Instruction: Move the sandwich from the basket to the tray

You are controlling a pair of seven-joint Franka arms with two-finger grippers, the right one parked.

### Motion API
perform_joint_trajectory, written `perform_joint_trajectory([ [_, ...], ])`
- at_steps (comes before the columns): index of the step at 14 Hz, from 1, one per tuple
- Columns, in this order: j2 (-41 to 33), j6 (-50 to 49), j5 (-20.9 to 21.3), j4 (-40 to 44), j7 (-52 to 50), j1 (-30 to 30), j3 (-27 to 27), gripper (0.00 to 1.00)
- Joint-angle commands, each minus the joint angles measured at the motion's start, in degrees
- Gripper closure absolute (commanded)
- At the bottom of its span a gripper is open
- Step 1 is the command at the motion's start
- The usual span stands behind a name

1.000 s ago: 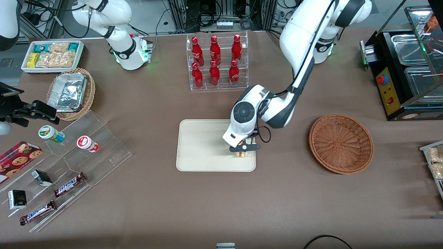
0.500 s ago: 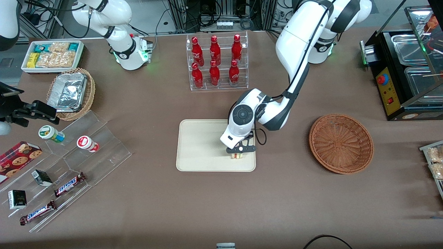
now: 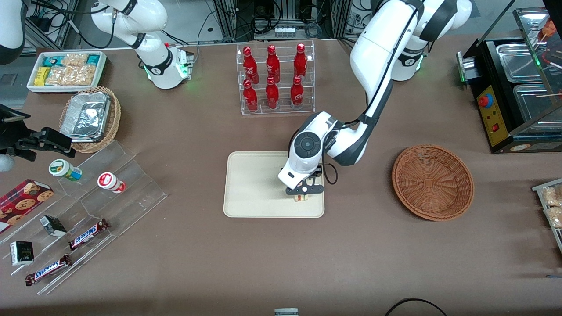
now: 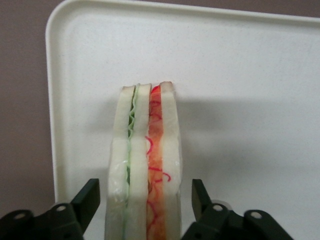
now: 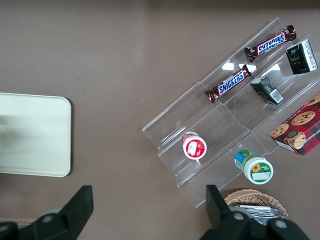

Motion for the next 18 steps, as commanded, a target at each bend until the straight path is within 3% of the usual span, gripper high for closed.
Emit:
perform_joint_trajectory([
  [1,-7.2,-8.8,-0.9,-0.3,0.3,0.7,0.9,0.0],
  [8,-20.9,-22.3,0.2,-2.0,2.4,14.1,1.1,0.0],
  [13,-29.9,-30.2,0.5,-4.4,19.0,27.1,1.1,0.0],
  [15,-33.3,-31.1,3.3,-6.0,21.5,29.4,1.1,0.0],
  [18,-38.6,-32.5,3.8,-7.8,23.4,31.6,1.1,0.0],
])
